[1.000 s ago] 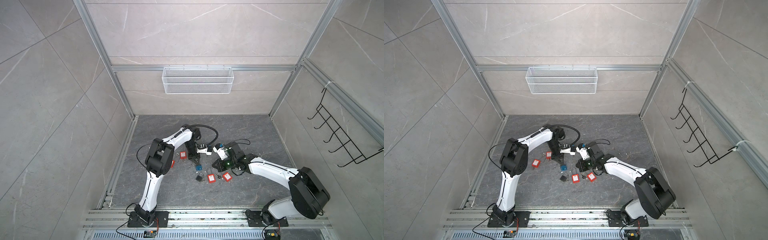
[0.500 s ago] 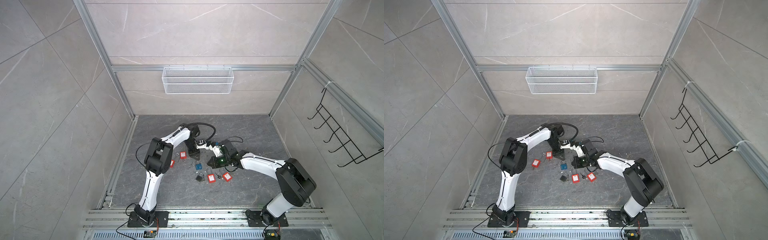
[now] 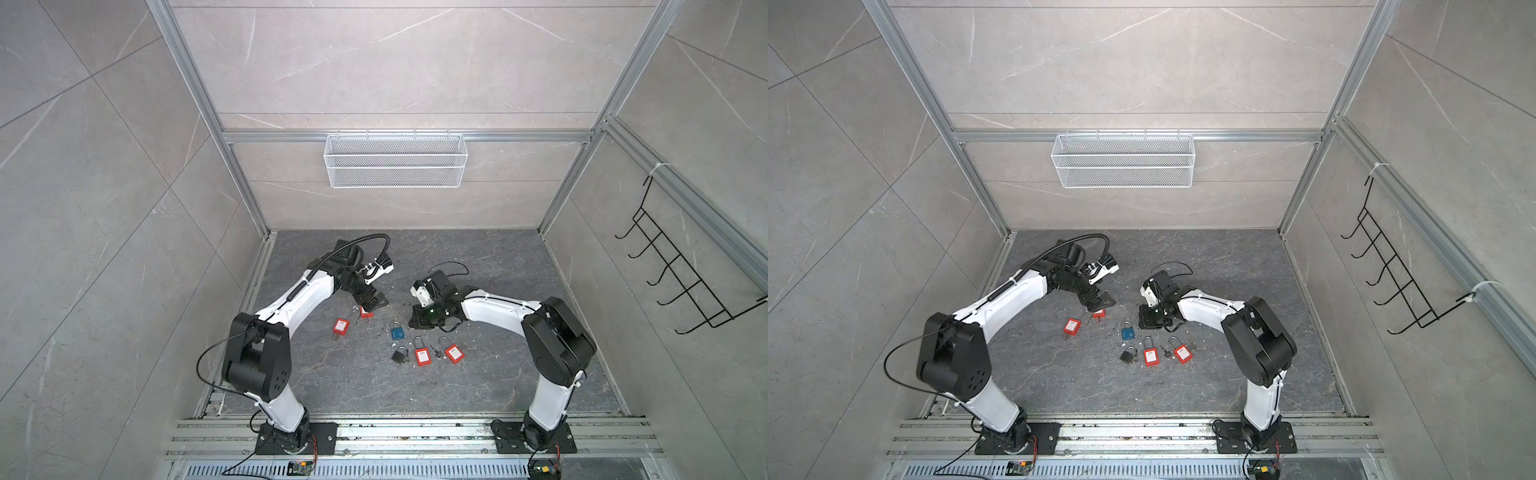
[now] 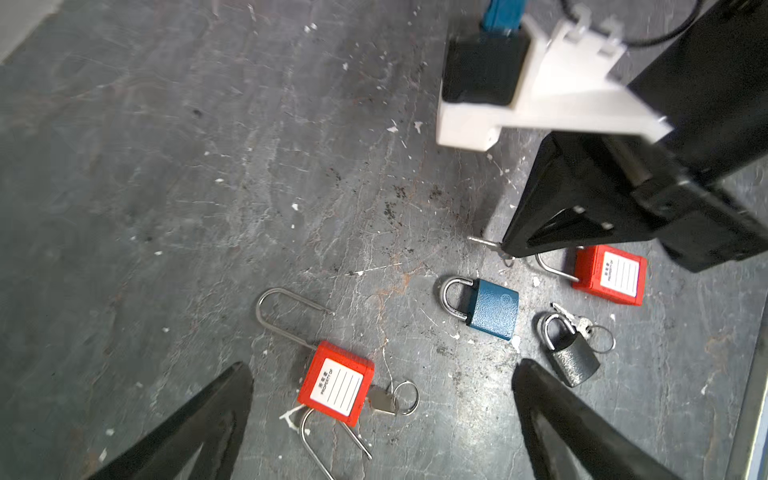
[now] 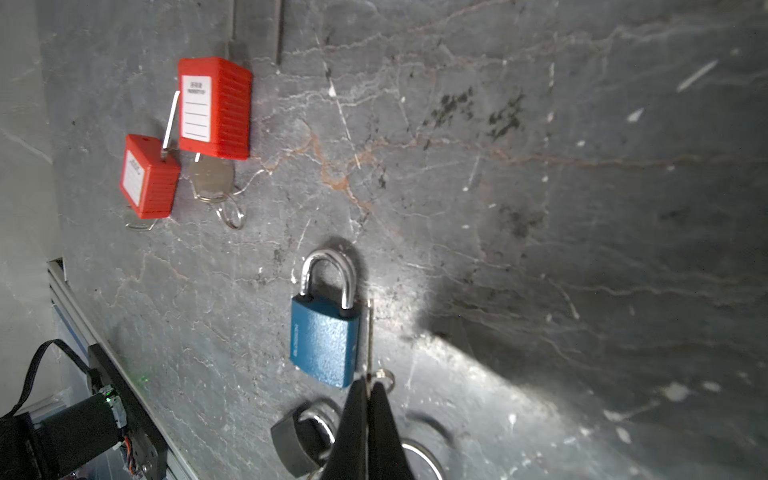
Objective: Lock with the key
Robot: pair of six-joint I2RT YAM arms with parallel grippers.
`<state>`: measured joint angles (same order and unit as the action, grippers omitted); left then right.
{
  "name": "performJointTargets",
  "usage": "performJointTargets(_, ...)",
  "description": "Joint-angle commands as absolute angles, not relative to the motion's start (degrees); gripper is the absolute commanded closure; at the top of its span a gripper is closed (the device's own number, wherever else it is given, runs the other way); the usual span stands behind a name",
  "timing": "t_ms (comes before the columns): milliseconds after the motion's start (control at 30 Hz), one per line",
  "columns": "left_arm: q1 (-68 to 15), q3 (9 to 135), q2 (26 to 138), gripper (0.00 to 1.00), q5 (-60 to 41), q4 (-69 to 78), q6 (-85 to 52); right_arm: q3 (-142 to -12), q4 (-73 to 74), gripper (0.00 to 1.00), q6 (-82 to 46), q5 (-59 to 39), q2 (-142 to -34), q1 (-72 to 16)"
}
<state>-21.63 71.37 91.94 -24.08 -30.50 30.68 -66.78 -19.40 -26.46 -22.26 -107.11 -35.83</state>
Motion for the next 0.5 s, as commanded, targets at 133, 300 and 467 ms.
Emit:
performJointTargets(133,-19.9,62.7,78.0,0.00,-21.7,-20.8,13.7,-71.4,-27.8,0.86,-25.8,-17.7,-109.3,-37.9)
performJointTargets(300,-19.9,57.4,68.9,0.00,-14.8,-17.9,6.7,-74.1,-31.6,0.70,-25.2,-13.1,-107.7,-39.3)
performJointTargets(467,-19.8,51.7,60.2,0.00,-5.9,-16.5,-0.3,-76.7,-34.8,0.63,-25.1,-7.7,-105.6,-40.8)
